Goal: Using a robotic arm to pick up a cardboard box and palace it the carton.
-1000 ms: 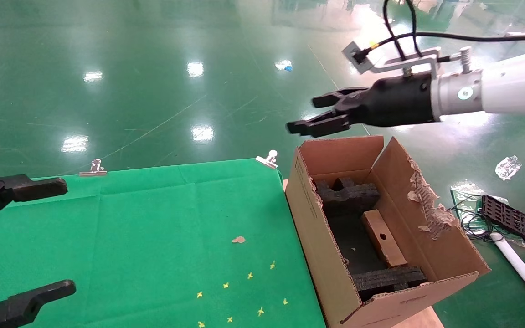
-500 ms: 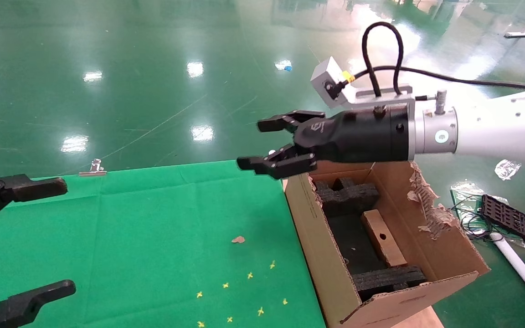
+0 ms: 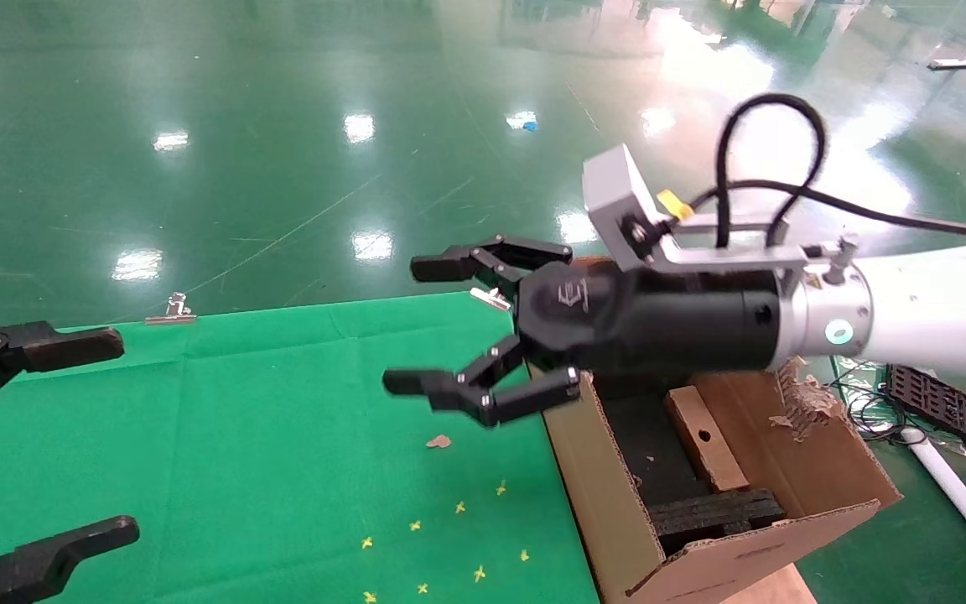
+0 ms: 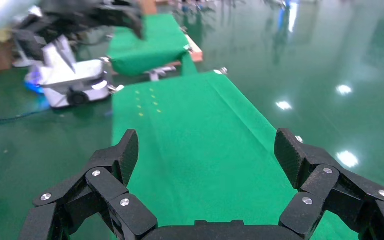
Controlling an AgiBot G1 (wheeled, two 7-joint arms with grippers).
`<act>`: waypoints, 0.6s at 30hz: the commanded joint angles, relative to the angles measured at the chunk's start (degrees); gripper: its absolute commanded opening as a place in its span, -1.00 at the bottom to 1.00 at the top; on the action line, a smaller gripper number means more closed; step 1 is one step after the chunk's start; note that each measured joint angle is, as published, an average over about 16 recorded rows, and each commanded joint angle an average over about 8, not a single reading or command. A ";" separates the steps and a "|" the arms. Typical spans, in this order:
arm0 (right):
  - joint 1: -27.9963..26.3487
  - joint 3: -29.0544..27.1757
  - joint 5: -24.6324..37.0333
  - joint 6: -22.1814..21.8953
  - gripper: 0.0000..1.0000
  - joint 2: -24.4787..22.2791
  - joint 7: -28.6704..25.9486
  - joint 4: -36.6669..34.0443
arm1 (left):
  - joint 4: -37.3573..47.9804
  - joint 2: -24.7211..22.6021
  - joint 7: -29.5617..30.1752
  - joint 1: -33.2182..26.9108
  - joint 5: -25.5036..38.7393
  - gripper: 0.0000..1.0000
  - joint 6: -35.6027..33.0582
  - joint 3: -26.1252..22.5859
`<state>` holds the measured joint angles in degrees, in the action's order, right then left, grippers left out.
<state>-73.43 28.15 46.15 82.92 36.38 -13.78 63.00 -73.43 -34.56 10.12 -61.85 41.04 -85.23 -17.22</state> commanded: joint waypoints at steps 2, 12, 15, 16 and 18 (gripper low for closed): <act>3.42 -3.50 -1.24 0.80 1.00 -0.39 0.87 3.06 | 0.00 0.00 0.00 0.00 -0.01 1.00 0.00 -0.01; 12.81 -13.06 -4.59 2.95 1.00 -1.43 3.14 11.38 | 0.01 0.02 -0.02 0.00 -0.02 1.00 0.02 -0.03; 13.84 -14.10 -4.98 3.17 1.00 -1.54 3.30 12.26 | 0.01 0.02 -0.02 0.01 -0.03 1.00 0.03 -0.03; 14.17 -14.44 -5.12 3.25 1.00 -1.58 3.36 12.54 | 0.02 0.02 -0.02 0.01 -0.03 1.00 0.03 -0.03; 13.98 -14.27 -5.11 3.22 1.00 -1.58 3.32 12.38 | 0.02 0.02 -0.02 0.01 -0.03 1.00 0.03 -0.03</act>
<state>-59.96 14.42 41.26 86.03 34.85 -10.53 74.92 -73.41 -34.54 10.10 -61.84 41.01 -85.20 -17.25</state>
